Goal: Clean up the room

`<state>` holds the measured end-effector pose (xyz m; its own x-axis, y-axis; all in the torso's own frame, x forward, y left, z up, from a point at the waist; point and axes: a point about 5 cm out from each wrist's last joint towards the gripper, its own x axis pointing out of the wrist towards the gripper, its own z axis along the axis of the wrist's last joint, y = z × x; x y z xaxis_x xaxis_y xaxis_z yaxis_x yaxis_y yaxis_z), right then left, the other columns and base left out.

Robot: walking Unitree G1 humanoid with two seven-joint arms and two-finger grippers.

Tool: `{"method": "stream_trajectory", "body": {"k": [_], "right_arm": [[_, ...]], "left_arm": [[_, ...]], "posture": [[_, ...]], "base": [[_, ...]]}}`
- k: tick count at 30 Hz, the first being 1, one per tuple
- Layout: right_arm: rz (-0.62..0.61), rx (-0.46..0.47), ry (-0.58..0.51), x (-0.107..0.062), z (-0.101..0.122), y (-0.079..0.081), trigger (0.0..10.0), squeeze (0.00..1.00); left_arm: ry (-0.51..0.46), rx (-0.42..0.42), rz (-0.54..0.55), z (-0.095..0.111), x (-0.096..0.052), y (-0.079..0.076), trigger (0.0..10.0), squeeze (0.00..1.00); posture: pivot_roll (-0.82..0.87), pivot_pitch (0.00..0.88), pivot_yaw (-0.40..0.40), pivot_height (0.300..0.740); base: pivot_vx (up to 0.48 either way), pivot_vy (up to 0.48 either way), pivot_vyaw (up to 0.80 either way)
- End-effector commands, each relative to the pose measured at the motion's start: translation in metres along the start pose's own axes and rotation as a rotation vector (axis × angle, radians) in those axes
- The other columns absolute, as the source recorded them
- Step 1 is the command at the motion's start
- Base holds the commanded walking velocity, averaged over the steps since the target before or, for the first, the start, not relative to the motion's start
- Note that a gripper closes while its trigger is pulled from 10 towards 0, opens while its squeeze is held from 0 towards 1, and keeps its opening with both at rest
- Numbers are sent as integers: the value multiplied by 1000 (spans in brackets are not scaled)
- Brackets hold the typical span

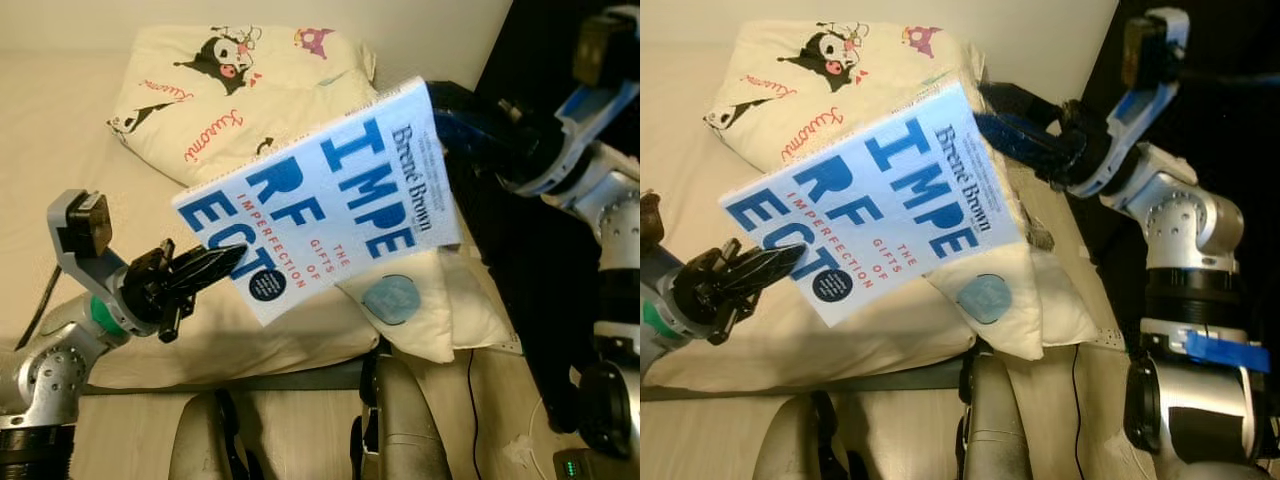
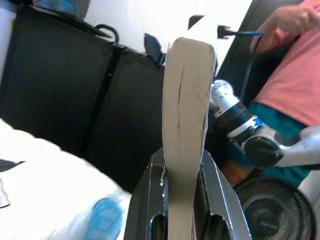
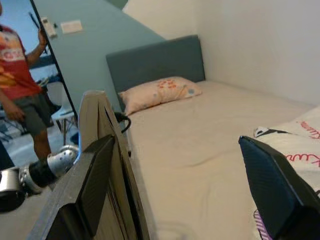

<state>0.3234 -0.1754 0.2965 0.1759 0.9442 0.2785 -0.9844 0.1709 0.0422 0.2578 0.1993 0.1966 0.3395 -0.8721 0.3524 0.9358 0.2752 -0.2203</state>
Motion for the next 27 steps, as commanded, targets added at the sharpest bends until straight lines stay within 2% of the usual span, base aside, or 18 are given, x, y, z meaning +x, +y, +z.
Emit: {"method": "stream_trajectory", "body": {"k": [1,8,9,12,13,17,19,21,23,25,27], "right_arm": [[104,61,147,24,-30,9,10000,0],[133,91,161,24,-32,11,10000,0],[156,124,92,20,-22,12,10000,0],[174,145,39,18,-14,13,10000,0],[197,163,-31,13,-3,15,10000,0],[218,172,-71,7,3,18,10000,0],[188,149,-84,-9,12,17,10000,0],[188,149,-84,-9,12,17,10000,0],[216,156,-121,-21,22,21,10000,0],[216,156,-121,-21,22,21,10000,0],[263,176,-185,-23,28,25,10000,0]], "left_arm": [[-6,46,-140,7,25,-11,0,0],[14,36,-139,1,24,-12,0,0],[22,30,-121,-2,20,-11,0,0],[28,28,-107,-4,17,-11,0,0],[31,29,-86,-5,12,-9,0,0],[28,32,-67,-5,8,-8,0,0],[20,41,-28,-1,-2,-4,0,0],[20,41,-28,-1,-2,-4,0,0],[17,43,-11,1,-7,-3,0,0],[17,43,-11,1,-7,-3,0,0],[17,39,-14,0,-6,-4,0,0]], "posture": [[-193,17,24,571],[-188,21,19,571],[-186,24,18,571],[-186,24,18,571],[-187,27,18,571],[-187,30,16,571],[-187,39,17,571],[-187,39,17,571],[-189,37,20,571],[-189,37,20,571],[-193,47,27,571]], "base": [[0,0,0],[0,0,0],[0,0,0],[0,0,0],[0,0,0],[0,0,0],[0,0,0],[0,0,0],[0,0,0],[0,0,0],[0,0,0]]}}
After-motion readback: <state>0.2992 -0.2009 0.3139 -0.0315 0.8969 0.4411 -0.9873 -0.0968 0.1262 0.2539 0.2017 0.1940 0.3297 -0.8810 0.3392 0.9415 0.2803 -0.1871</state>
